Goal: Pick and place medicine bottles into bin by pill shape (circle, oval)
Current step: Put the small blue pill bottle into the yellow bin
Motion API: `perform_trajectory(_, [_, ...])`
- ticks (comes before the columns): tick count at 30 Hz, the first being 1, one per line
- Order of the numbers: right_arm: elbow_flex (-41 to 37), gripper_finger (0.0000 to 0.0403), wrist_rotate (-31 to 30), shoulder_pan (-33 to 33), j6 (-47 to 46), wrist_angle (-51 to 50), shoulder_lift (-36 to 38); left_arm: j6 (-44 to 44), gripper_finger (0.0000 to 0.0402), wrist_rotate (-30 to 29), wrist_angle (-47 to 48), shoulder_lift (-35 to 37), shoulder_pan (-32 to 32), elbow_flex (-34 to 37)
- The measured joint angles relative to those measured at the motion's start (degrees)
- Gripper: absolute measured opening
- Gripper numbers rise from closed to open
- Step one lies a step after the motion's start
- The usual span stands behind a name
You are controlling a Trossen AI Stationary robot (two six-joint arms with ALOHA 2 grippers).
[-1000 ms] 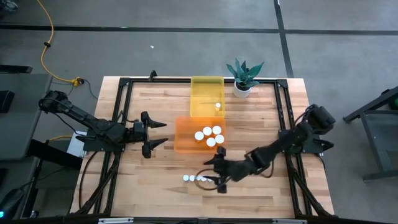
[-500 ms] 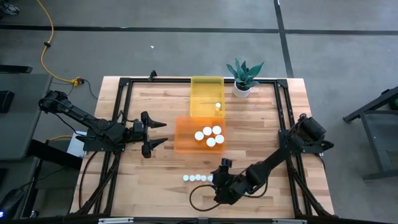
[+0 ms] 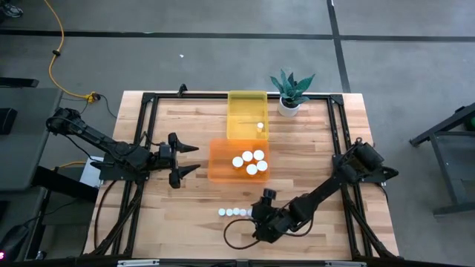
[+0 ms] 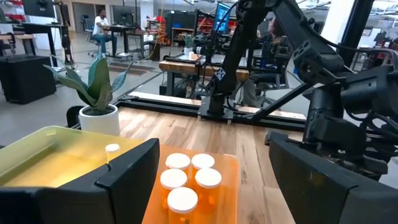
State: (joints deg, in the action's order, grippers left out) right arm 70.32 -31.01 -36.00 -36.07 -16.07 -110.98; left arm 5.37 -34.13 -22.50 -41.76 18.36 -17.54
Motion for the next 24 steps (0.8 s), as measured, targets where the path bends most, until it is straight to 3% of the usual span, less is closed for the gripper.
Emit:
perform_trajectory(8, [0.0,0.0232,0.1,0.1,0.0,0.0,0.0,0.0,0.0291,0.0,0.0,0.0,0.0,0.0])
perform_trajectory(18, [0.0,0.0162,0.1,0.1,-0.1,0.0,0.0,0.0,0.0291,0.0,0.0,0.0,0.0,0.0])
perform_trajectory(24, [0.0,0.0142,1.8,0.1,-0.1,0.5,0.0,0.0,0.0291,0.0,0.0,0.0,0.0,0.0])
